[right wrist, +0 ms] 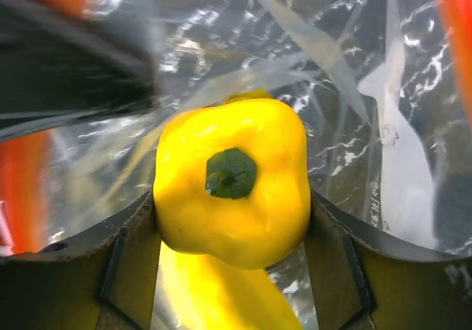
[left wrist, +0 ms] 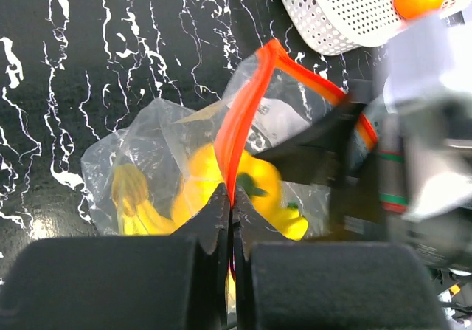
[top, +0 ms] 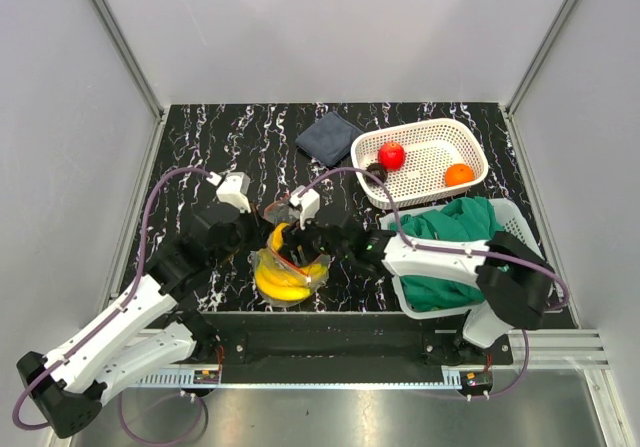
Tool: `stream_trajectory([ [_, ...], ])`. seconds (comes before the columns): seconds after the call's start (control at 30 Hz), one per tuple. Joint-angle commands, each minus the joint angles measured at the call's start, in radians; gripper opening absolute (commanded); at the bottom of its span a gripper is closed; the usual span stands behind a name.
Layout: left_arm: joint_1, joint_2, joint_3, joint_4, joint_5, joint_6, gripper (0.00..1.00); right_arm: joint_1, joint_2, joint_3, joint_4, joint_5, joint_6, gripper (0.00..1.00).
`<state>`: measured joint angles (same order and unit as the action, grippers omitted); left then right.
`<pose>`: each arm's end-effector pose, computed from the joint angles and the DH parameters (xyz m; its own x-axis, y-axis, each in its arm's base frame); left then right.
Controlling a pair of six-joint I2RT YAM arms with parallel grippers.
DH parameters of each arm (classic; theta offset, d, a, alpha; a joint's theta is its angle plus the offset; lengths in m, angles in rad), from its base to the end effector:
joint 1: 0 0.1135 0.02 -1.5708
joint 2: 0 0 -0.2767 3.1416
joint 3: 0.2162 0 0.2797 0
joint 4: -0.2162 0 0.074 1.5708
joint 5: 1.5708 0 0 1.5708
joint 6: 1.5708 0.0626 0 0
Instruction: Open the zip-top bag and remove the fake food
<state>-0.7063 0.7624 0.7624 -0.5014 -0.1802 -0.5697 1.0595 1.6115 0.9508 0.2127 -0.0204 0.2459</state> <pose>0.1685 -0.1290 0.2994 -0.5878 -0.1960 -0.7849 0.2398 0.8844 -0.4004 0.1980 0.3555 0.2105 -0.4200 -0.2512 -0.8721 -0.8028 0.5509 0.2280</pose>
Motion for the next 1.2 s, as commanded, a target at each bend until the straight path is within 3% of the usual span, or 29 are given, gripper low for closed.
stream_trajectory([
  [0.0, -0.001, -0.014, 0.023, 0.046, -0.025, -0.004, 0.00, 0.008, -0.114, -0.007, -0.053, -0.084, 0.027, 0.08],
  [0.1, -0.001, -0.024, 0.032, 0.038, -0.031, -0.002, 0.00, 0.008, -0.148, 0.003, -0.107, -0.101, 0.023, 0.07],
  [0.53, 0.001, -0.070, 0.014, 0.003, -0.038, -0.010, 0.00, -0.055, -0.415, 0.040, -0.309, 0.157, -0.096, 0.01],
  [0.73, 0.001, -0.077, 0.008, 0.003, -0.008, -0.022, 0.00, -0.340, -0.388, 0.080, -0.331, 0.186, -0.072, 0.00],
  [0.83, 0.001, -0.081, 0.014, 0.001, 0.005, -0.022, 0.00, -0.464, -0.258, 0.150, -0.371, 0.290, -0.068, 0.00],
  [0.93, 0.001, -0.086, 0.017, 0.000, 0.013, -0.022, 0.00, -0.611, -0.158, 0.204, -0.383, 0.274, -0.007, 0.01],
  [1.07, 0.001, -0.089, 0.028, -0.006, 0.021, -0.018, 0.00, -0.713, -0.020, 0.269, -0.427, 0.211, 0.024, 0.15],
  [1.17, 0.001, -0.084, 0.035, -0.009, 0.030, -0.016, 0.00, -0.748, 0.050, 0.296, -0.460, 0.218, 0.018, 0.36],
])
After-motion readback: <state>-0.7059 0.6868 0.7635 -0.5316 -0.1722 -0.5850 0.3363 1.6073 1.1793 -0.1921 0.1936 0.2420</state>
